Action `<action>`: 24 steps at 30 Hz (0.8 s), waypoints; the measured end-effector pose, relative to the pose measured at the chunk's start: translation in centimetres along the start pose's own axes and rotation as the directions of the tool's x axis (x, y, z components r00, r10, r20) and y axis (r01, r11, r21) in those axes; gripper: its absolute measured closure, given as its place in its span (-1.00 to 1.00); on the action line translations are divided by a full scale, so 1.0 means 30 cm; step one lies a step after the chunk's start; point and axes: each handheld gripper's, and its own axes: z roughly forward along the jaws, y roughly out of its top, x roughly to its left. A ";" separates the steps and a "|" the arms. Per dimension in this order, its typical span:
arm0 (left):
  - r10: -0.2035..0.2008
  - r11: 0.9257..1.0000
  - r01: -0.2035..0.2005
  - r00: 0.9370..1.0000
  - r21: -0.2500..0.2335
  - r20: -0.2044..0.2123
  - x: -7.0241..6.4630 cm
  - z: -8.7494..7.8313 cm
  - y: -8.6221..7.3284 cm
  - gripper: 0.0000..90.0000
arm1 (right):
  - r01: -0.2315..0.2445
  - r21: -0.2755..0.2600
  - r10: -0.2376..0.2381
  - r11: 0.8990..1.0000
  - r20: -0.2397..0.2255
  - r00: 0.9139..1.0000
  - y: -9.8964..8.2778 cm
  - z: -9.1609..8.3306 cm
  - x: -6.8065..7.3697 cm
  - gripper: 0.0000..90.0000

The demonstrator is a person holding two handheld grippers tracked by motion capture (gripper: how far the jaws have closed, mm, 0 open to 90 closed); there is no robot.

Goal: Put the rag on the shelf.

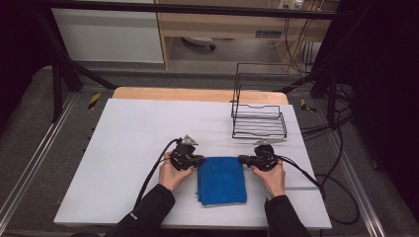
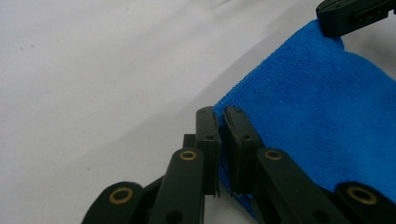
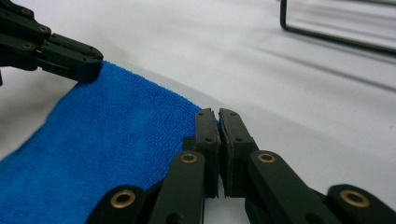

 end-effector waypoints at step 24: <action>0.051 0.984 -0.053 0.999 -0.171 -0.017 -0.095 -0.177 0.032 0.88 | 0.109 -0.185 -0.105 0.977 0.027 0.994 0.052 -0.154 0.092 0.95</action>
